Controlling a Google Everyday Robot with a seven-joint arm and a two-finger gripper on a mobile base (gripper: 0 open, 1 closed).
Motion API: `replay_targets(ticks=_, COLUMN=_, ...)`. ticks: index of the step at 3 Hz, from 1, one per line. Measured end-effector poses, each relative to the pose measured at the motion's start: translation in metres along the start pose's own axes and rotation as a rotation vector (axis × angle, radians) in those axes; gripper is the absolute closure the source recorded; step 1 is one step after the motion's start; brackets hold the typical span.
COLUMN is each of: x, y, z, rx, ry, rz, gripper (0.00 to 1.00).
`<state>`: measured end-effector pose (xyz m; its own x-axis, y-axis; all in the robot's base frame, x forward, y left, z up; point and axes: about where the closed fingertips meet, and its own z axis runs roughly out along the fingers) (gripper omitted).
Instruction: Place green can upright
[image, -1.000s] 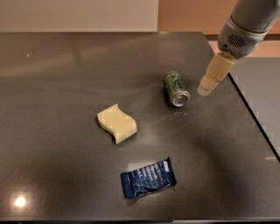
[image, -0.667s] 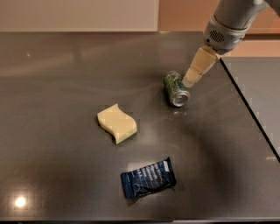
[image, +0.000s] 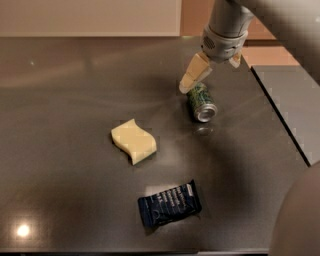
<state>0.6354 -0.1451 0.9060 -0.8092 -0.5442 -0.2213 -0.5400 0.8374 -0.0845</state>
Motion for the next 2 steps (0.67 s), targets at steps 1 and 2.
replay_targets(ticks=1, x=-0.007, y=0.005, z=0.021, rx=0.009, ry=0.036, rz=0.095, gripper=0.0)
replay_targets(ticks=2, x=-0.01, y=0.006, z=0.041, rx=0.015, ry=0.076, rz=0.153, gripper=0.0)
